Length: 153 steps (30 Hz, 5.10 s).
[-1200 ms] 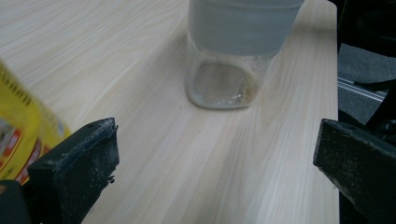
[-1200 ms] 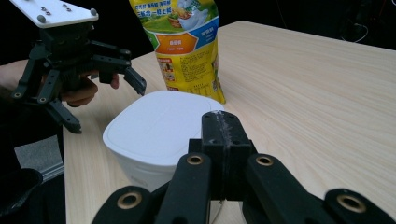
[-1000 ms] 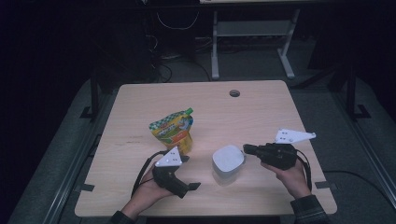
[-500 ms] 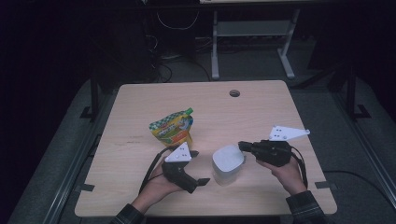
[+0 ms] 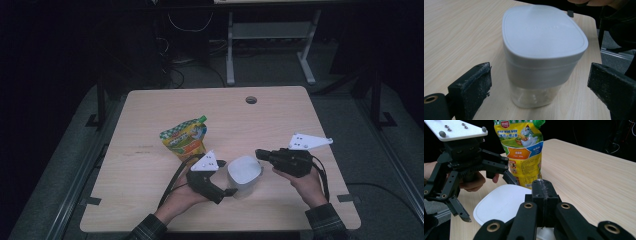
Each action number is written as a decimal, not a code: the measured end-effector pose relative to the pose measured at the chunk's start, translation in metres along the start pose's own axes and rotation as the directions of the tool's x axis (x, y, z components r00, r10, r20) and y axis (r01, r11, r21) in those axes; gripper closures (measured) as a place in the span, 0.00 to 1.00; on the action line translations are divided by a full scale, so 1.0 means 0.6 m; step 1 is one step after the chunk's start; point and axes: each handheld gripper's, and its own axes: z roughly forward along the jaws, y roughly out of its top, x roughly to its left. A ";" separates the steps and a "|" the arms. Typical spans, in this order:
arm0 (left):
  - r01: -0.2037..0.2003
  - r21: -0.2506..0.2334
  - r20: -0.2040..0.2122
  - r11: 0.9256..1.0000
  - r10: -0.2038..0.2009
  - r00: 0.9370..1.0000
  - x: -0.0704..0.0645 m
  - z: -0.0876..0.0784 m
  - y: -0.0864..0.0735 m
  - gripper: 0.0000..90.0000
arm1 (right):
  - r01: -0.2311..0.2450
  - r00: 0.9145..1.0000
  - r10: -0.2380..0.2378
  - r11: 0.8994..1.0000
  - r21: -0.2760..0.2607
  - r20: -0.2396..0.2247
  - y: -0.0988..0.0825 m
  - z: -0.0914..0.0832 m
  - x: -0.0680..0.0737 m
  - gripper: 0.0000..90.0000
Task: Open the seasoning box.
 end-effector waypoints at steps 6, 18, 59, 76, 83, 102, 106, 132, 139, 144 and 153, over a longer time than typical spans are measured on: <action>-0.017 0.013 0.001 1.000 0.017 1.000 0.000 0.011 0.002 0.07 | -0.006 1.000 0.006 1.000 -0.001 0.001 -0.001 0.001 0.000 1.00; -0.030 -0.010 0.006 0.999 0.031 1.000 0.000 0.012 0.003 0.20 | -0.006 1.000 0.006 1.000 0.003 0.006 -0.004 0.000 0.001 1.00; -0.010 -0.069 0.010 0.998 0.010 1.000 0.002 -0.015 0.008 0.33 | -0.005 1.000 0.005 1.000 0.006 0.025 -0.006 -0.003 0.002 1.00; 0.000 -0.088 0.006 0.996 0.001 1.000 0.006 -0.026 0.011 0.46 | -0.005 0.999 0.005 1.000 0.007 0.033 -0.007 -0.003 0.001 1.00; 0.018 -0.087 0.006 0.996 -0.018 1.000 0.006 -0.028 0.011 0.53 | -0.003 0.999 0.003 1.000 0.007 0.033 -0.007 -0.003 0.001 1.00; 0.059 -0.088 0.004 0.994 -0.059 0.998 0.010 -0.036 0.012 0.73 | -0.003 0.999 0.002 1.000 0.013 0.032 -0.008 0.000 0.003 1.00; 0.062 -0.089 0.003 0.994 -0.062 0.998 0.011 -0.038 0.013 0.79 | -0.004 1.000 0.003 1.000 0.012 0.031 -0.008 0.000 0.003 1.00; 0.040 -0.089 0.021 0.995 -0.039 0.999 0.006 -0.038 0.027 1.00 | 0.004 0.999 -0.006 0.998 0.056 0.038 -0.012 -0.001 0.003 1.00; 0.035 -0.102 0.024 0.994 -0.032 0.999 0.006 -0.038 0.036 1.00 | 0.001 0.999 -0.004 0.998 0.070 0.041 -0.016 0.002 0.000 1.00; 0.030 -0.107 0.028 0.994 -0.027 0.999 0.007 -0.039 0.042 1.00 | 0.005 0.999 -0.008 0.996 0.087 0.041 -0.018 0.006 0.001 1.00; 0.021 -0.114 0.032 0.993 -0.018 0.999 0.009 -0.037 0.052 1.00 | -0.007 0.999 0.002 0.996 0.090 0.053 -0.023 0.006 -0.004 1.00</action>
